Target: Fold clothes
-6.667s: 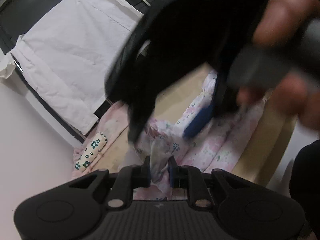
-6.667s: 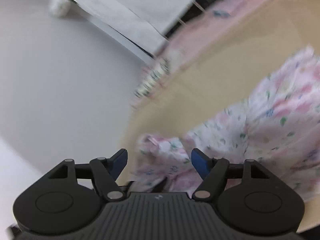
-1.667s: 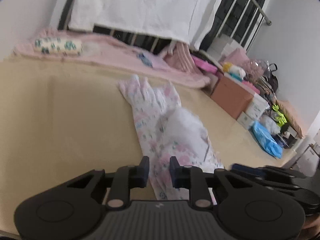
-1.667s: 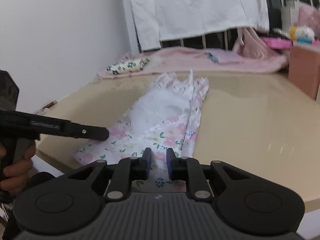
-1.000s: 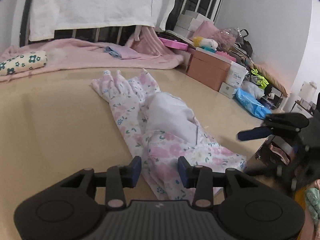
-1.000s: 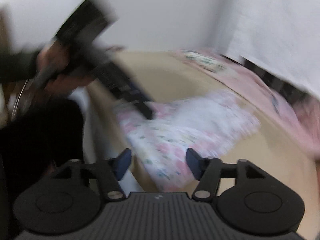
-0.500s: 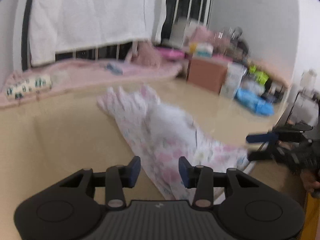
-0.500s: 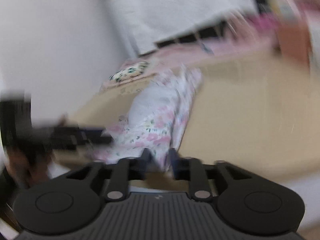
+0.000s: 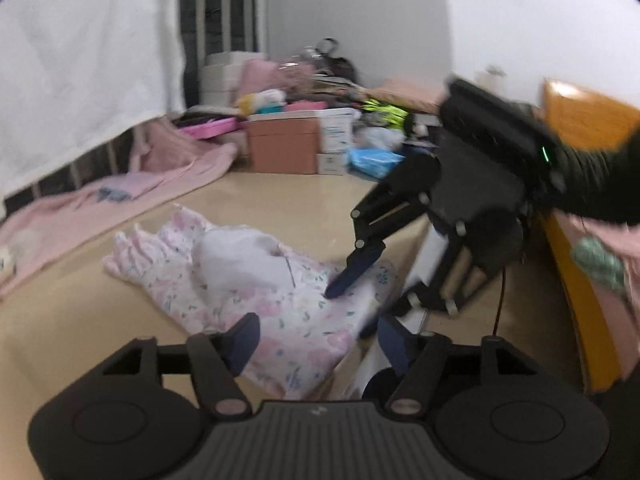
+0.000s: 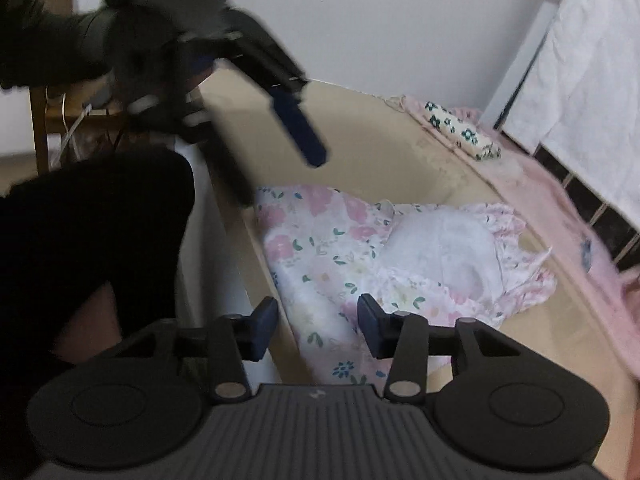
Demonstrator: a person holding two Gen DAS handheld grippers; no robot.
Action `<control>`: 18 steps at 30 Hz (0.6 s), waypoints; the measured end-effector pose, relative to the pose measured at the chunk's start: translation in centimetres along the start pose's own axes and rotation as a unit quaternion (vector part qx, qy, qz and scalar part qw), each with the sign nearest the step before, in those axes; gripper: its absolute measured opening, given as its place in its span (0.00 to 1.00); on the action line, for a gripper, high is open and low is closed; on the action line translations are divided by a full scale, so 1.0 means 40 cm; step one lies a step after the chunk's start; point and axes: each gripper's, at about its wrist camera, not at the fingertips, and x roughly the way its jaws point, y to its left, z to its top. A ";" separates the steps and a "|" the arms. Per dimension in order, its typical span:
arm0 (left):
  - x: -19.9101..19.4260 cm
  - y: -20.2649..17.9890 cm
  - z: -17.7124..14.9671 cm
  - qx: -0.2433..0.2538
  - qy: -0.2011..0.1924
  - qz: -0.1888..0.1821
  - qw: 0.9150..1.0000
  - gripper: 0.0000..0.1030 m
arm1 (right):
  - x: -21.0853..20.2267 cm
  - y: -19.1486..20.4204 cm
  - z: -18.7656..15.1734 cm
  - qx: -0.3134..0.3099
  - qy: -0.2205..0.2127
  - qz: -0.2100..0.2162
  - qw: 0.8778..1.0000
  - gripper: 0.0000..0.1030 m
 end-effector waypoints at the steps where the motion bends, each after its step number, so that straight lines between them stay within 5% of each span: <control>1: 0.000 -0.013 -0.003 0.021 0.001 0.003 1.000 0.63 | -0.006 -0.005 0.007 0.010 -0.004 0.010 1.000 0.01; 4: -0.002 -0.064 -0.009 0.110 0.006 0.029 0.994 0.68 | -0.029 -0.022 0.016 0.030 -0.011 0.037 0.999 0.02; 8: 0.006 -0.122 -0.036 0.228 -0.015 0.039 0.973 0.69 | -0.067 -0.059 0.013 0.063 -0.025 0.077 0.995 0.02; 10: 0.025 -0.129 -0.040 0.251 -0.024 0.046 0.967 0.69 | -0.091 -0.082 0.010 0.084 -0.038 0.101 0.991 0.02; 13: 0.059 -0.113 -0.031 0.227 -0.044 0.044 0.972 0.68 | -0.111 -0.093 0.017 0.093 -0.040 0.136 0.986 0.02; 15: 0.080 -0.097 -0.025 0.205 -0.047 0.016 0.978 0.57 | -0.117 -0.100 0.022 0.097 -0.040 0.147 0.984 0.02; 17: 0.100 -0.063 -0.014 0.160 -0.023 -0.034 0.986 0.22 | -0.114 -0.096 0.016 0.091 -0.039 0.131 0.986 0.03; 18: 0.111 -0.038 -0.006 0.117 -0.007 -0.058 0.991 0.18 | -0.110 -0.080 0.006 0.078 -0.040 0.114 0.990 0.03</control>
